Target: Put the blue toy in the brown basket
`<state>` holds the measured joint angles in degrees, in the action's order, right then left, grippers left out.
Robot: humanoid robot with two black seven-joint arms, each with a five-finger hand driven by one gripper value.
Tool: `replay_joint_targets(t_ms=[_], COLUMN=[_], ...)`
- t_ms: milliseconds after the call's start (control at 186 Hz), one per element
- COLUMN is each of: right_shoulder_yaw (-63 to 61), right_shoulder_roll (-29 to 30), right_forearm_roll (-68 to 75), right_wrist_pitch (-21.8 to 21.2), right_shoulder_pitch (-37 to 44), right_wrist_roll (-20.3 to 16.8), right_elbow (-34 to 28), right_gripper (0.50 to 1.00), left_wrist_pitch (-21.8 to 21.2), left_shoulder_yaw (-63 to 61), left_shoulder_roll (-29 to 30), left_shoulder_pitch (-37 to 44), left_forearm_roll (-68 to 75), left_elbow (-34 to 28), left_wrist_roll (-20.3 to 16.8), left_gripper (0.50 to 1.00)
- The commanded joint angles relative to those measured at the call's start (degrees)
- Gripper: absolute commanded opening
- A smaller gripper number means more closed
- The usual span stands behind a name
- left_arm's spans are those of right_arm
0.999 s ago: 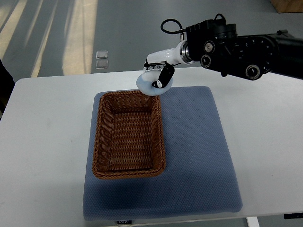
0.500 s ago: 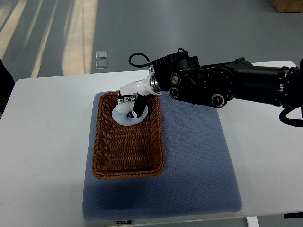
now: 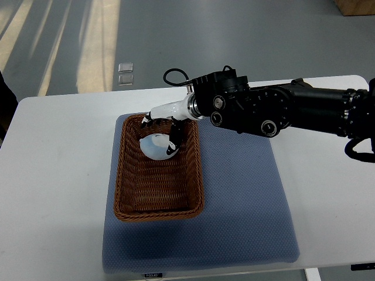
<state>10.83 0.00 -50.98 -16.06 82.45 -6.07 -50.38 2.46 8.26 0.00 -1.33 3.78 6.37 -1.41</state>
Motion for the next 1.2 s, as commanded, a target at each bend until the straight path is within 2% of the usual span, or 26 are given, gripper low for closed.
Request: replay_joint_targets(t_ms=[0, 156, 285, 365, 575, 698, 774, 865, 988, 1096, 1193], right_shoulder_yaw=[0.0, -0.5, -6.3, -10.6, -25.1, -36.8, -44.7, -54.6, -64.5, -69.3, -70.5], right_shoulder_roll=[0.0, 0.0, -0.1, -3.3, -8.9, -9.2, -9.1, -8.4, -7.6, -6.9, -6.8], right_forearm_roll=[0.1, 0.2, 0.9, 1.0, 1.1, 2.3, 2.6, 3.0, 7.3, 14.5, 23.8], right_wrist_pitch=[-0.2, 0.1, 0.6, 1.1, 1.6, 2.0, 4.0, 6.5, 7.2, 8.8, 12.6], right_shoulder_pitch=[0.0, 0.3, 0.0, -0.9, -7.2, -13.5, -17.2, -21.5, -28.2, -32.4, -35.1], right_wrist_roll=[0.0, 1.5, 2.0, 2.0, 2.1, 2.0, 2.3, 4.9, 9.8, 11.9, 14.0], right_elbow=[-0.1, -0.1, -0.1, -0.1, 0.1, 1.0, 3.0, 7.1, 9.5, 9.6, 10.2], right_gripper=[0.913, 0.913, 0.911, 0.911, 0.911, 0.911, 0.911, 0.911, 0.911, 0.911, 0.911], left_wrist_pitch=[0.0, 0.0, 0.0, 0.0, 0.0, 0.0, 0.0, 0.0, 0.0, 0.0, 0.0], left_shoulder_yaw=[0.0, 0.0, 0.0, 0.0, 0.0, 0.0, 0.0, 0.0, 0.0, 0.0, 0.0], left_shoulder_roll=[0.0, 0.0, 0.0, 0.0, 0.0, 0.0, 0.0, 0.0, 0.0, 0.0, 0.0], left_shoulder_pitch=[0.0, 0.0, 0.0, 0.0, 0.0, 0.0, 0.0, 0.0, -0.1, 0.0, 0.0], left_forearm_roll=[0.0, 0.0, 0.0, 0.0, 0.0, 0.0, 0.0, 0.0, 0.0, 0.0, 0.0], left_elbow=[0.0, 0.0, 0.0, 0.0, 0.0, 0.0, 0.0, 0.0, 0.0, 0.0, 0.0], left_wrist_roll=[0.0, 0.0, 0.0, 0.0, 0.0, 0.0, 0.0, 0.0, 0.0, 0.0, -0.1], left_gripper=[1.000, 1.000, 1.000, 1.000, 1.000, 1.000, 1.000, 1.000, 1.000, 1.000, 1.000])
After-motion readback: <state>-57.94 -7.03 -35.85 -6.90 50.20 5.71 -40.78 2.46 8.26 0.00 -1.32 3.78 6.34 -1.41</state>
